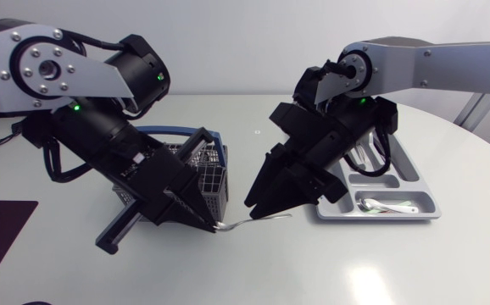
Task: Unload the cutlery basket into the drawer organizer.
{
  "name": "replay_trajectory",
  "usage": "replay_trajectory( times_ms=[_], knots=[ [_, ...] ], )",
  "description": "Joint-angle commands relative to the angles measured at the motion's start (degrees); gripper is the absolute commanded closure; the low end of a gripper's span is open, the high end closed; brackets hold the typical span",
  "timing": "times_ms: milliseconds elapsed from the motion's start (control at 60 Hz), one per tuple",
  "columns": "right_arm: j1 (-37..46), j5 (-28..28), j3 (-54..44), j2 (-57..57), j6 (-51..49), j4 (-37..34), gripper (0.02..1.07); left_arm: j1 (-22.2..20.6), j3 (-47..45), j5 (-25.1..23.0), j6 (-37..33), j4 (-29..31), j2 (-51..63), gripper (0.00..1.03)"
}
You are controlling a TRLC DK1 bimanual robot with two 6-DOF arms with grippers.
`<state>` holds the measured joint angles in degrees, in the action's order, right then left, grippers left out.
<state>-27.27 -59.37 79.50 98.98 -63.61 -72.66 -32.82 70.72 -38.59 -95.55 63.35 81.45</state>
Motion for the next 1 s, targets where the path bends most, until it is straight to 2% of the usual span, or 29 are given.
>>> replay_trajectory(
  times_ms=[0, 83, 250, 383, 983],
  knots=[
    [0.72, -1.09, 1.18, 2.71, -3.45, -2.31, 0.61, -0.67, 0.47, 0.53, 0.54, -1.57, 0.99, 1.00],
    [1.08, -1.27, 1.27, 3.59, -4.68, -3.10, 0.61, -1.37, -0.05, 1.59, 0.71, -2.88, 0.99, 1.00],
    [2.39, -2.68, 2.85, 6.14, -11.71, -9.87, 0.63, -3.13, -0.14, 2.38, 1.94, -3.85, 1.52, 1.00],
    [2.66, -2.68, 2.06, 6.58, -12.85, -10.04, 0.71, -4.10, -0.58, 3.52, 2.38, -4.99, 1.52, 1.00],
    [1.51, -3.03, -0.58, 6.67, -14.08, -9.60, 0.71, -3.83, -1.46, 3.70, 3.26, -5.96, 0.73, 1.00]
  ],
)
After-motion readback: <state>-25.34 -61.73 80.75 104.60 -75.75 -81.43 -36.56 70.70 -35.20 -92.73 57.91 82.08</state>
